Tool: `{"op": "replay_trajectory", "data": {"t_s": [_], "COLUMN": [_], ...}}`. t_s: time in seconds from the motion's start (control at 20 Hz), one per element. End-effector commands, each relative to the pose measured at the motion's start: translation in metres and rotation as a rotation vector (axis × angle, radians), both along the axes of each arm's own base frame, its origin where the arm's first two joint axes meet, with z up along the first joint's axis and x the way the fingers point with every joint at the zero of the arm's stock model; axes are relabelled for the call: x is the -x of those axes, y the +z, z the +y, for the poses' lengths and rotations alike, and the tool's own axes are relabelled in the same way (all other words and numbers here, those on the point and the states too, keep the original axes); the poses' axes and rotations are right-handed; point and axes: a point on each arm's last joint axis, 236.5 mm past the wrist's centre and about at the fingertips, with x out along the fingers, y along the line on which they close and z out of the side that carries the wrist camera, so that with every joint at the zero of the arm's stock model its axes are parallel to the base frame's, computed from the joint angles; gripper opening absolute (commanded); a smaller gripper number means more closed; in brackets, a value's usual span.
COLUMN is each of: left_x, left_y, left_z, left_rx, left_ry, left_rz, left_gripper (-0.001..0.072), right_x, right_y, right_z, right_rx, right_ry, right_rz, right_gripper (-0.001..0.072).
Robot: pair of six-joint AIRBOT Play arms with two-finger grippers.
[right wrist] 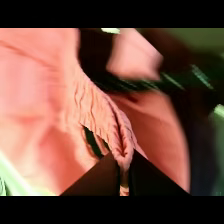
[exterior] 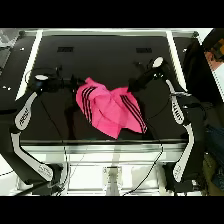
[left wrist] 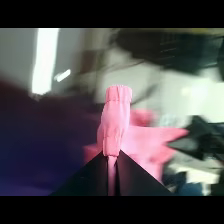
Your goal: Fold the clothes and pants, and hang the long-sleeved shirts on hangers.
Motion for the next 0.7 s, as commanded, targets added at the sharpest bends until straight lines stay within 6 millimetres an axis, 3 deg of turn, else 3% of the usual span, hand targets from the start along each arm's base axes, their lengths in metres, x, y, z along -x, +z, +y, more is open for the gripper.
{"op": "replay_trajectory", "data": {"t_s": [0.0,0.1,0.2,0.3,0.35,0.4,0.5,0.65], "left_x": [-0.026,-0.029,-0.033,-0.031,-0.027,-0.024,-0.017,-0.011], "left_y": [0.121,0.207,0.275,0.315,0.322,0.324,0.322,0.323], "left_z": [-0.02,-0.032,-0.031,-0.027,-0.025,-0.025,-0.031,-0.042], "left_rx": [0.108,0.093,0.028,-0.018,-0.031,-0.053,-0.067,-0.059], "left_ry": [-0.013,-0.042,-0.013,0.018,0.024,0.016,-0.013,-0.04], "left_rz": [-0.273,-0.487,-0.678,-0.775,-0.793,-0.802,-0.804,-0.805], "left_gripper": [0.0022,0.0022,0.0022,0.0022,0.0022,0.0022,0.0022,0.0021], "right_x": [-0.063,-0.101,-0.119,-0.11,-0.101,-0.091,-0.077,-0.065], "right_y": [0.1,0.198,0.294,0.379,0.403,0.417,0.423,0.395], "right_z": [-0.013,-0.037,-0.076,-0.109,-0.115,-0.116,-0.107,-0.085], "right_rx": [-0.07,-0.141,-0.165,-0.19,-0.195,-0.192,-0.197,-0.182], "right_ry": [-0.151,-0.342,-0.521,-0.639,-0.655,-0.65,-0.614,-0.524], "right_rz": [-0.305,-0.592,-0.878,-1.103,-1.155,-1.18,-1.169,-1.059], "right_gripper": [0.0008,0.0008,0.0008,0.0008,0.0008,0.0008,0.0008,0.0007]}}
